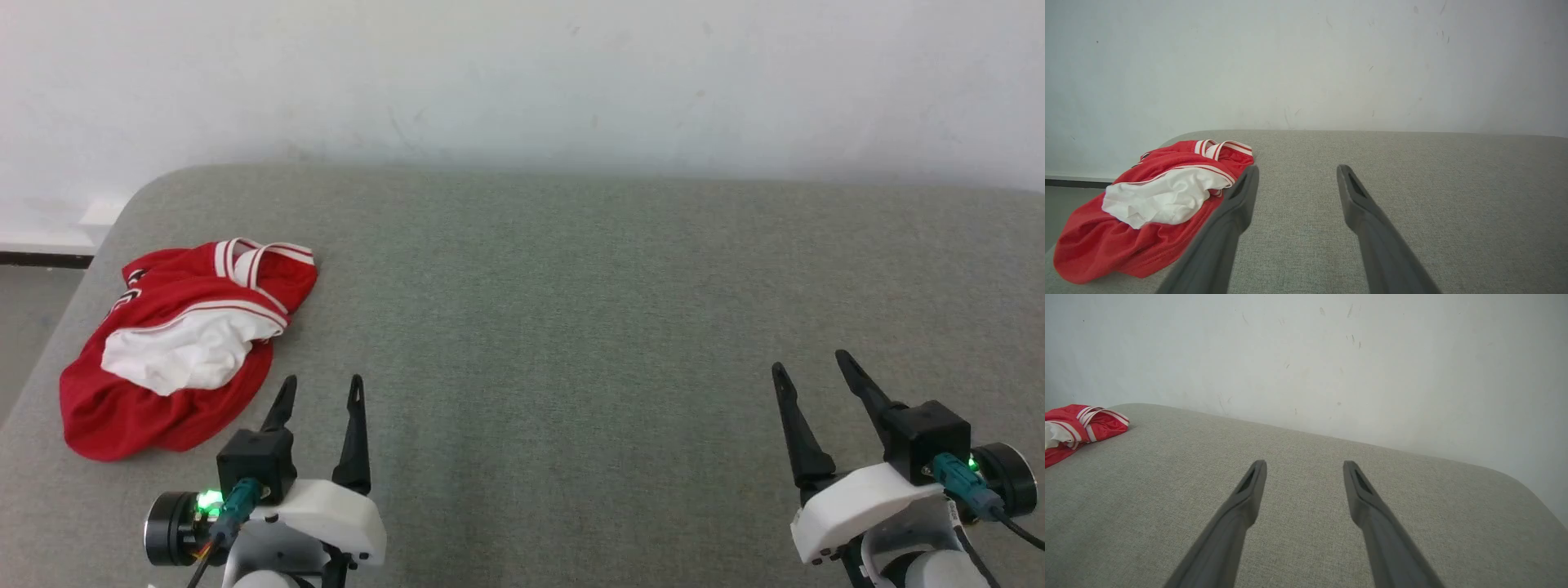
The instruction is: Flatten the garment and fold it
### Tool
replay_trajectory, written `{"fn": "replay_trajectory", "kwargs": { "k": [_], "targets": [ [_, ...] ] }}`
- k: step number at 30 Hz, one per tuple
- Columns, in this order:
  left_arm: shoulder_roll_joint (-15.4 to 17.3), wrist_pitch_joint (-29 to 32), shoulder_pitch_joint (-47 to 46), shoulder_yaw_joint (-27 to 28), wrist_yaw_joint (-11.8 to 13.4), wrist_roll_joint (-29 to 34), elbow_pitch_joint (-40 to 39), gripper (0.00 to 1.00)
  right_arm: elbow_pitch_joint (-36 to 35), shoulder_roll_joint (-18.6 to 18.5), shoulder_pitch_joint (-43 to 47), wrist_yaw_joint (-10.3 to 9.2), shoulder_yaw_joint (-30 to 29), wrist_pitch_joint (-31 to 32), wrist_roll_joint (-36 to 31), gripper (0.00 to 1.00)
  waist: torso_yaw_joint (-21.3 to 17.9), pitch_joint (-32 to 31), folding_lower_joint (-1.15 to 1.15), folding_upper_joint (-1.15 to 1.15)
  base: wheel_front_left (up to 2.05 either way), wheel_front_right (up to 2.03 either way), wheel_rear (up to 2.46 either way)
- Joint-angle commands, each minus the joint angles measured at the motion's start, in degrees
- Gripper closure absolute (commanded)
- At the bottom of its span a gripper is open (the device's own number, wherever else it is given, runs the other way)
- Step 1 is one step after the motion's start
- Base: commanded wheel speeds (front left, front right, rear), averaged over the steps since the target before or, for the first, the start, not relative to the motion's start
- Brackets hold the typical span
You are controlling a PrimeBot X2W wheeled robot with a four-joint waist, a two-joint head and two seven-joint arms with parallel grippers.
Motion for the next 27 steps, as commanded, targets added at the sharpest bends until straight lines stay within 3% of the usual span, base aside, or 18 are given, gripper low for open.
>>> {"fn": "replay_trajectory", "kwargs": {
  "k": [1, 27],
  "targets": [
    [0.37, -0.55, -0.84, -0.14, 0.54, -0.34, 0.37, 0.00, 0.32, 0.05, -0.05, -0.03, 0.23, -0.42, 0.36, 0.00, 1.09, -0.11, 0.00, 0.00, 0.00, 0.00, 0.00],
    [1.54, -3.67, 0.16, -0.75, 3.29, -3.30, 1.23, 0.00, 1.36, 0.09, -0.38, -0.05, 1.87, -2.27, 0.83, 0.00, 9.92, -0.29, 0.00, 0.00, 0.00, 0.00, 0.00]
  ]
}}
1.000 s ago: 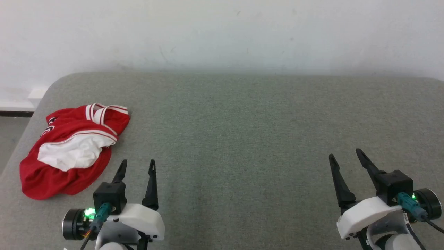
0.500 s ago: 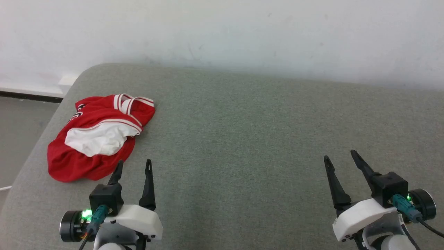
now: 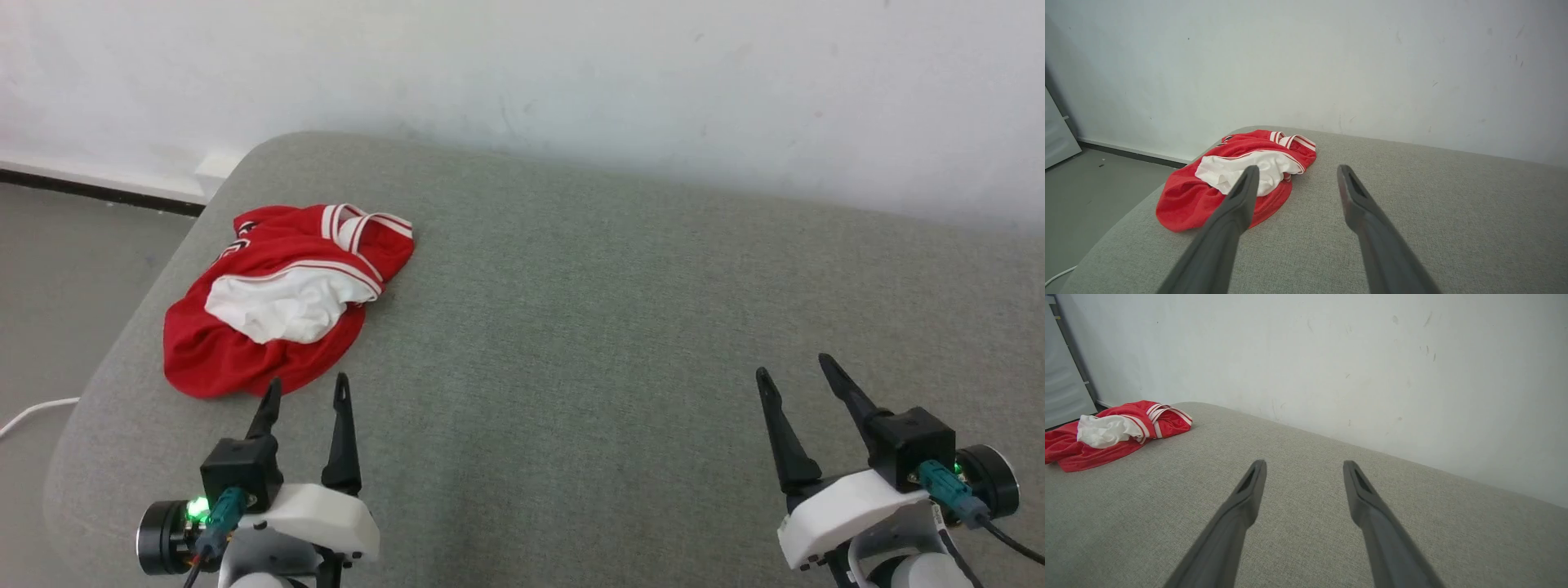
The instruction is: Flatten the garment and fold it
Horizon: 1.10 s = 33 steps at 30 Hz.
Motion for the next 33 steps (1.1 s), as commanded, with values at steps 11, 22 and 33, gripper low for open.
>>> {"fn": "replay_trajectory", "kwargs": {
  "k": [11, 22, 33],
  "targets": [
    [1.46, -1.73, 0.41, -0.76, 1.42, -1.43, 0.71, 0.00, 0.60, 0.10, -0.55, -0.06, 0.92, -1.51, 0.71, 0.00, 4.22, -0.20, 0.00, 0.00, 0.00, 0.00, 0.00],
    [2.35, -2.97, 0.75, -1.55, 2.54, -2.58, 1.05, 0.00, 1.08, 0.12, -0.75, -0.08, 1.78, -2.49, 1.03, 0.00, 7.85, -0.22, 0.00, 0.00, 0.00, 0.00, 0.00],
    [2.99, -4.14, 0.81, -2.28, 3.77, -3.71, 1.57, 0.00, 1.50, 0.13, -0.84, -0.08, 2.42, -3.35, 1.34, 0.00, 10.98, -0.28, 0.00, 0.00, 0.00, 0.00, 0.00]
  ]
}}
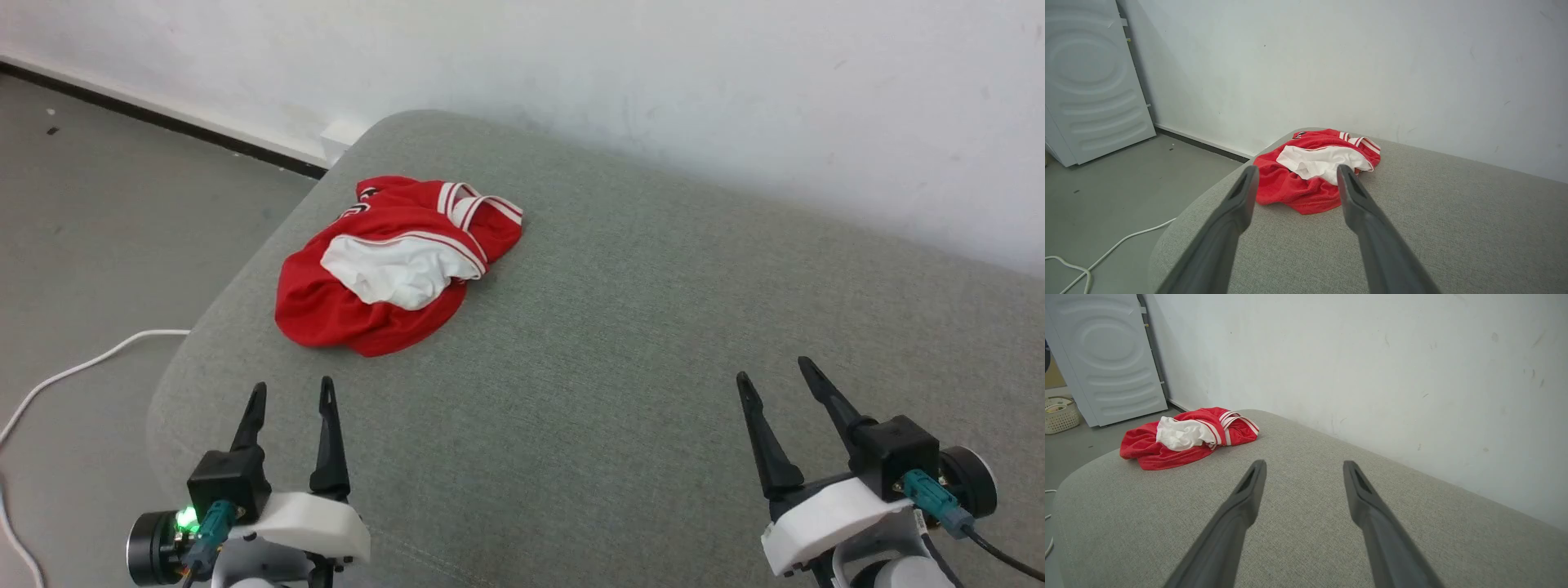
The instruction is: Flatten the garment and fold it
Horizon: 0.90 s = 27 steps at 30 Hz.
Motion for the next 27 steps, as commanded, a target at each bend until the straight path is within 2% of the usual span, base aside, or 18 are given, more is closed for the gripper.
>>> {"fn": "replay_trajectory", "kwargs": {
  "k": [1, 27],
  "targets": [
    [0.37, -0.47, 0.58, -0.20, 0.41, -0.34, 0.34, 0.00, 0.14, 0.11, -0.74, -0.09, 0.27, -0.58, 0.34, 0.00, 0.66, -0.02, 0.00, 0.00, 0.00, 0.00, 0.00],
    [1.98, -3.53, 0.75, -2.18, 3.54, -3.89, 1.61, 0.00, 1.13, 0.16, -1.05, -0.11, 1.62, -2.67, 0.86, 0.00, 8.34, 0.26, 0.00, 0.00, 0.00, 0.00, 0.00]
  ]
}}
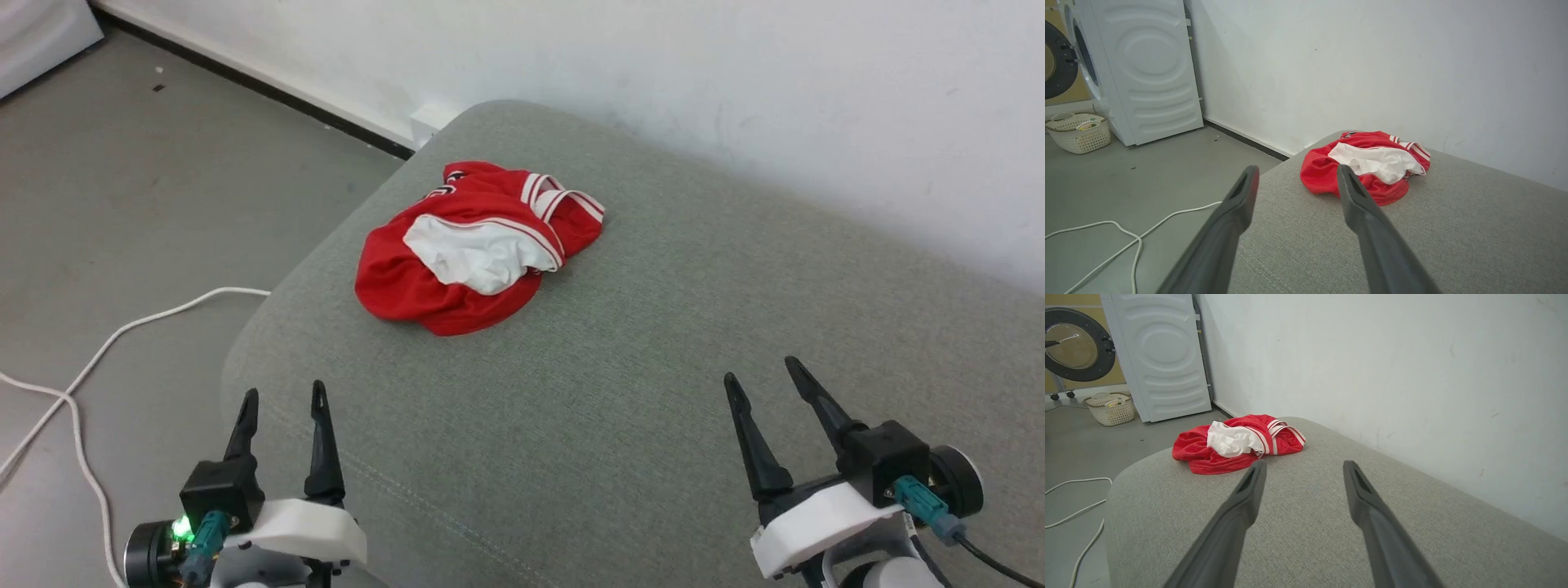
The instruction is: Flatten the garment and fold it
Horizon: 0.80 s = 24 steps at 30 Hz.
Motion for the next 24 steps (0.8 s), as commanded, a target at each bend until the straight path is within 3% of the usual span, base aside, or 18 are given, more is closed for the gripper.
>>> {"fn": "replay_trajectory", "kwargs": {
  "k": [1, 5, 10, 17, 24],
  "targets": [
    [0.33, -0.56, 0.73, -0.19, 0.58, -0.41, 0.25, 0.00, 0.20, 0.15, -0.84, -0.11, 0.19, -0.57, 0.37, 0.00, 0.76, 0.17, 0.00, 0.00, 0.00, 0.00, 0.00],
    [0.58, -1.04, 0.38, -0.22, 0.93, -1.28, 0.34, 0.00, 0.38, 0.15, -1.03, -0.12, 0.36, -0.71, 0.41, 0.00, 1.35, 0.76, 0.00, 0.00, 0.00, 0.00, 0.00],
    [1.21, -0.42, -5.12, 0.15, -0.56, -4.02, 0.78, 0.00, -0.31, 0.16, -2.29, -0.12, 0.60, -0.21, -0.67, 0.00, -0.43, 4.38, 0.00, 0.00, 0.00, 0.00, 0.00],
    [3.71, 6.34, -21.86, 1.43, -5.52, -8.54, 6.32, 0.00, -2.48, 0.16, -5.69, -0.12, 0.81, 1.13, -3.29, 0.00, -9.07, 14.33, 0.00, 0.00, 0.00, 0.00, 0.00],
    [9.72, 15.09, -38.02, 4.78, -9.24, -12.92, 13.26, 0.00, -3.39, 0.16, -10.06, -0.12, 1.09, 0.47, -4.18, 0.00, -18.84, 24.46, 0.00, 0.00, 0.00, 0.00, 0.00]
  ]
}}
